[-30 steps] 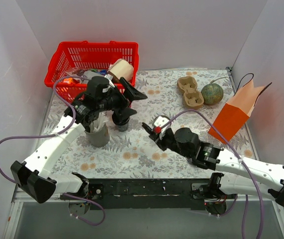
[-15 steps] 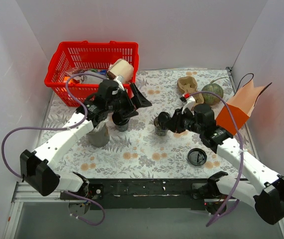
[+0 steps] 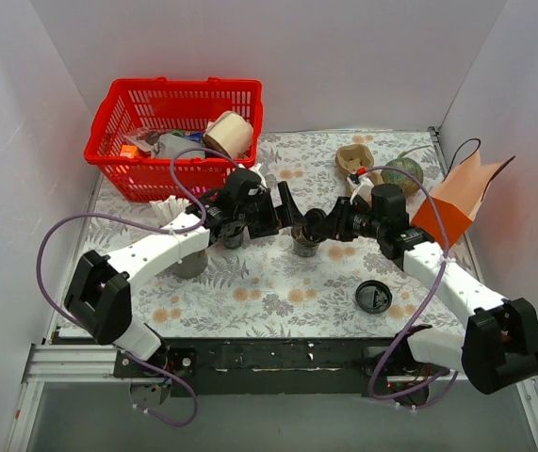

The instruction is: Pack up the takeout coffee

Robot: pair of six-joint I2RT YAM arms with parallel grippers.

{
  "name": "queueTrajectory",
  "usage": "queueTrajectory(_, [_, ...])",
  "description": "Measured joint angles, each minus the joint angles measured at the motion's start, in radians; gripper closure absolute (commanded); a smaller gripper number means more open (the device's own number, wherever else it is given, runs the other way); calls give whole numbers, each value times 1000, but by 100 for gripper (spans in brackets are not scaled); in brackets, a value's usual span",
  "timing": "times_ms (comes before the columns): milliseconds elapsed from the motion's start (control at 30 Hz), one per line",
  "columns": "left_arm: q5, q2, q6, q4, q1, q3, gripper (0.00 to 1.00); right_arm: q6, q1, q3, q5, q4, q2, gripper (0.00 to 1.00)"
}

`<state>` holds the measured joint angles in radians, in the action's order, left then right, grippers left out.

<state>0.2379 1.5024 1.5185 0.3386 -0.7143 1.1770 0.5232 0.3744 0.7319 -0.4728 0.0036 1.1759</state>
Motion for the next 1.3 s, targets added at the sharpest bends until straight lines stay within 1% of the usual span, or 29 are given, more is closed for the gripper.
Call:
queueTrajectory(167, [-21, 50, 3, -30, 1, -8, 2, 18, -11, 6, -25, 21, 41, 68])
queueTrajectory(267, [-21, 76, 14, -46, 4, -9, 2, 26, -19, 15, -37, 26, 72, 64])
queueTrajectory(667, [-19, 136, 76, -93, 23, -24, 2, 31, -42, 19, -39, 31, 118, 62])
queueTrajectory(833, [-19, 148, 90, -97, 26, -25, 2, 27, -47, 20, -23, 21, 146, 54])
queueTrajectory(1067, [-20, 168, 99, -107, 26, -25, 2, 18, -48, 26, 26, 10, 120, 45])
queueTrajectory(1300, [-21, 220, 102, -107, 26, -16, 2, 3, -48, 38, 78, -4, 106, 44])
